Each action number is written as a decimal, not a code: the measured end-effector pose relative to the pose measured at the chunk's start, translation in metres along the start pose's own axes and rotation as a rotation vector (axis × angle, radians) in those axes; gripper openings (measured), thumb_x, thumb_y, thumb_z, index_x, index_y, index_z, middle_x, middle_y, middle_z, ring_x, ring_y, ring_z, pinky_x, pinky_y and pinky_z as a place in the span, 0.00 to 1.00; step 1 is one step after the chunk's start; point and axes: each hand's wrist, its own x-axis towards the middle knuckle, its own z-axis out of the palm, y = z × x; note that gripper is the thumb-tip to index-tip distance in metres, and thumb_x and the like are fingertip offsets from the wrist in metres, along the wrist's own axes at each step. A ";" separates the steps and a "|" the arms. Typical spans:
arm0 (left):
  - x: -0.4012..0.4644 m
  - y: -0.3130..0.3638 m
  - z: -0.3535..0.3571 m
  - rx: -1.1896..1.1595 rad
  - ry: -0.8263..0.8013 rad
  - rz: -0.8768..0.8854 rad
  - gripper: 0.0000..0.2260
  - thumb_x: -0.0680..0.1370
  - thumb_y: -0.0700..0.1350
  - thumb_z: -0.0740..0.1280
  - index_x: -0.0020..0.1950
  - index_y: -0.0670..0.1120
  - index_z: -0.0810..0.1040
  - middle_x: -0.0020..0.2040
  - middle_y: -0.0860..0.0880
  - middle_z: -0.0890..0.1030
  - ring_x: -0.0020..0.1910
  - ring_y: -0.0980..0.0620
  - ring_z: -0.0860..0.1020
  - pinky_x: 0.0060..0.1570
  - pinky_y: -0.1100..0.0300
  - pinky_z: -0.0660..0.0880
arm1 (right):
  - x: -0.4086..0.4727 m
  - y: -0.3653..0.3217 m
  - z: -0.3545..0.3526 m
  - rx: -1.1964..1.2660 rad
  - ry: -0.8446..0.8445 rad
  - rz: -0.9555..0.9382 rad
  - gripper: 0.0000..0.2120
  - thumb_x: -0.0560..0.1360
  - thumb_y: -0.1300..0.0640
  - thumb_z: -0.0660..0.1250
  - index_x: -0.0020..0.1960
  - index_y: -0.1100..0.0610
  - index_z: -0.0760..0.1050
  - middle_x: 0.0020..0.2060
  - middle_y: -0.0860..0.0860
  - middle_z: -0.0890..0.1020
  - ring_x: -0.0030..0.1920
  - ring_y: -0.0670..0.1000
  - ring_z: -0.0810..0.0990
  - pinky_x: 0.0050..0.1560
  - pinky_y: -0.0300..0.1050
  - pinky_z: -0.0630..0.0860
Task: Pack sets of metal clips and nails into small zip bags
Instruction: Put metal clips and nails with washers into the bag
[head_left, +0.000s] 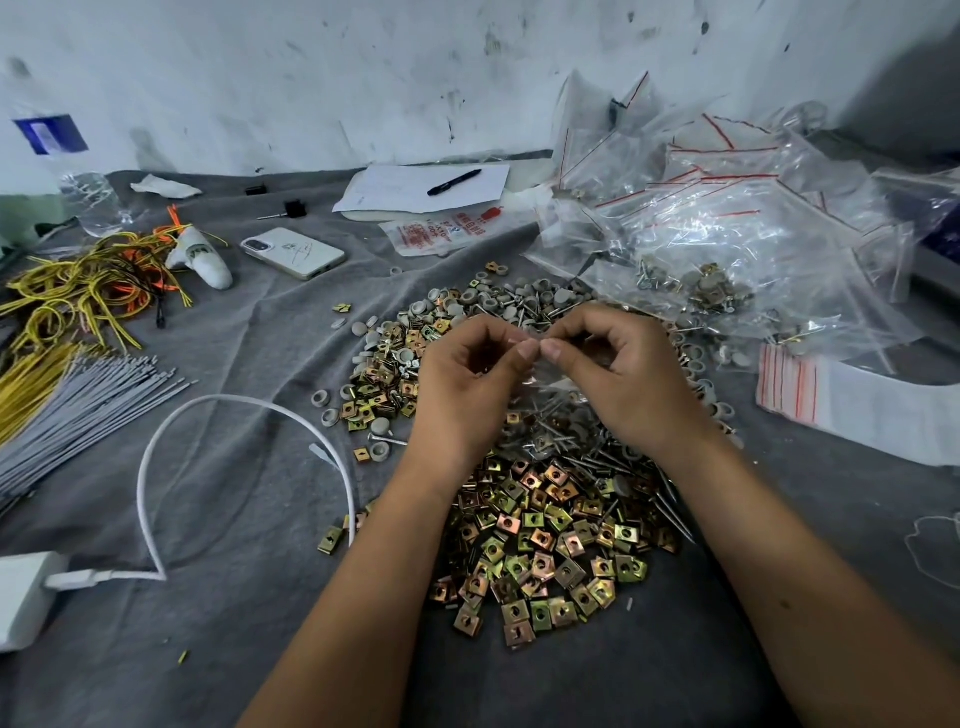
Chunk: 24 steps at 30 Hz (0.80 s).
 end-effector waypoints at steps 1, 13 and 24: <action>0.000 0.000 -0.001 0.011 0.009 0.005 0.04 0.80 0.36 0.71 0.47 0.44 0.82 0.42 0.47 0.85 0.39 0.52 0.84 0.37 0.58 0.81 | 0.000 -0.001 0.000 0.016 0.001 0.004 0.03 0.78 0.60 0.73 0.48 0.53 0.83 0.40 0.44 0.85 0.41 0.44 0.84 0.42 0.36 0.78; 0.000 0.001 0.000 0.021 0.027 0.004 0.02 0.81 0.36 0.70 0.50 0.40 0.83 0.44 0.42 0.85 0.41 0.44 0.85 0.39 0.51 0.84 | 0.000 -0.001 -0.001 -0.016 0.021 -0.001 0.03 0.78 0.60 0.73 0.49 0.53 0.83 0.39 0.42 0.84 0.40 0.40 0.83 0.41 0.30 0.75; 0.000 0.002 0.000 -0.016 -0.002 -0.031 0.02 0.79 0.37 0.73 0.50 0.40 0.84 0.42 0.46 0.86 0.41 0.50 0.86 0.39 0.57 0.82 | -0.001 -0.003 0.000 -0.071 -0.018 -0.013 0.03 0.79 0.60 0.72 0.48 0.52 0.81 0.38 0.38 0.82 0.38 0.38 0.80 0.39 0.28 0.72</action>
